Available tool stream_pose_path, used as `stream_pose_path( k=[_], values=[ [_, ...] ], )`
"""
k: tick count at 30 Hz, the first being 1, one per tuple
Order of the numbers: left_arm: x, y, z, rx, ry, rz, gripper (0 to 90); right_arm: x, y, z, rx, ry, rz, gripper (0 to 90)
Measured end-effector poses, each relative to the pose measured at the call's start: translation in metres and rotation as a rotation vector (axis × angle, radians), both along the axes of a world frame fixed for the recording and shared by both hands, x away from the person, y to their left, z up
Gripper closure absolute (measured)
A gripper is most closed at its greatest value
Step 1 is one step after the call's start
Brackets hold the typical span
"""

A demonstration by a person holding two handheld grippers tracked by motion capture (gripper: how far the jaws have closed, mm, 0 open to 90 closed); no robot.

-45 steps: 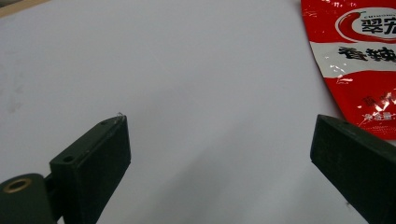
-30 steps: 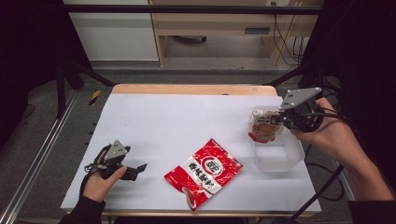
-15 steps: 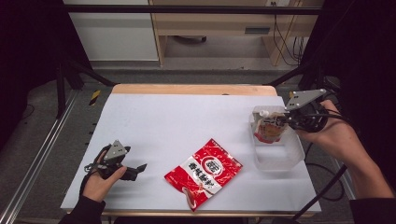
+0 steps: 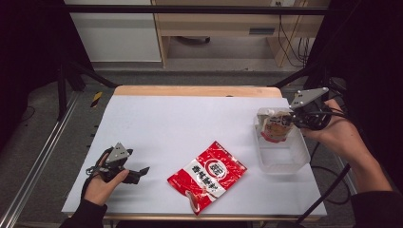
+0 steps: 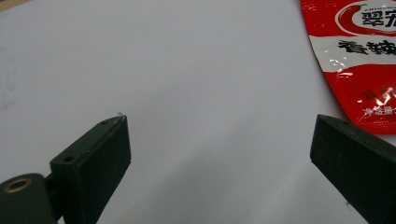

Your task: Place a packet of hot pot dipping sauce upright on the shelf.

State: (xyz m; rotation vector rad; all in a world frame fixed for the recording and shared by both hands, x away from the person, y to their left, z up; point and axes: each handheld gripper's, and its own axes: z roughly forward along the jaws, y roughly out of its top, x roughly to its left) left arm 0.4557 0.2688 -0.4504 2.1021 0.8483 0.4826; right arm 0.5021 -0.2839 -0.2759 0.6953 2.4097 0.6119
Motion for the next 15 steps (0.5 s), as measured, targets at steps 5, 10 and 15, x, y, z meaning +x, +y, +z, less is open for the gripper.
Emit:
stream_pose_path(
  k=[5, 10, 15],
  values=[
    [0.0, 0.0, 0.0, 0.002, 0.003, -0.003, 5.2, 0.013, -0.001, -0.003, -0.006, -0.011, -0.015, 87.5],
    [0.0, -0.002, -0.001, 0.006, 0.003, -0.009, 5.2, 0.025, -0.003, -0.005, -0.009, -0.022, -0.035, 87.5],
    [0.001, -0.002, -0.002, 0.008, 0.007, -0.011, 5.2, 0.033, -0.007, -0.01, -0.014, -0.023, -0.035, 87.4]
  ],
)
